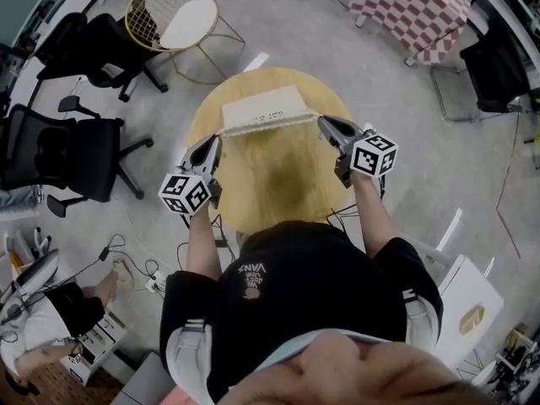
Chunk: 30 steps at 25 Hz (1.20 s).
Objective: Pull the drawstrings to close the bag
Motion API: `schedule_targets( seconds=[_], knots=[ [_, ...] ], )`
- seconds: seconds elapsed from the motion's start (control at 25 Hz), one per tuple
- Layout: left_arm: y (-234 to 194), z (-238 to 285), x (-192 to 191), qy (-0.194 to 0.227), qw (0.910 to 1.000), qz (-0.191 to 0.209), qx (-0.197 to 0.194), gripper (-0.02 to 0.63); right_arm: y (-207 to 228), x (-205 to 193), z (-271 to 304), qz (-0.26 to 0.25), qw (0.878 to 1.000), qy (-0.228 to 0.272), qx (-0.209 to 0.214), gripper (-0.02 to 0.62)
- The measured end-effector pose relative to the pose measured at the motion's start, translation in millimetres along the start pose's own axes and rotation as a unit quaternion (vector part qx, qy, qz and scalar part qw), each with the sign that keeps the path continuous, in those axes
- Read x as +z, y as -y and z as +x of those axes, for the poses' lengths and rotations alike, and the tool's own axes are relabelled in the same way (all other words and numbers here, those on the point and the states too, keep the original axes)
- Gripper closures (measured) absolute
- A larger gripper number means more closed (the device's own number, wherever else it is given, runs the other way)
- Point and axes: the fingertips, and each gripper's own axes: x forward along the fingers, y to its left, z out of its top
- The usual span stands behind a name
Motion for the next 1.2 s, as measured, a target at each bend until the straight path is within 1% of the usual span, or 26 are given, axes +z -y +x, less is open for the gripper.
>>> schedule_targets(
  seconds=[0.2, 0.56, 0.8, 1.2],
  knots=[
    [9, -8, 12, 0.022, 0.9997, -0.001, 0.005, 0.588, -9, 14, -11, -0.014, 1.000, 0.010, -0.004, 0.594],
    [21, -24, 24, 0.054, 0.9983, -0.003, 0.020, 0.588, -18, 25, -24, -0.032, 0.999, 0.032, -0.016, 0.595],
    [22, -27, 32, 0.070, 0.9972, -0.009, 0.026, 0.588, -17, 35, -29, -0.053, 0.997, 0.037, -0.041, 0.595],
    [23, -28, 38, 0.077, 0.9962, -0.006, 0.039, 0.588, -10, 41, -37, -0.073, 0.995, 0.036, -0.064, 0.595]
  ],
)
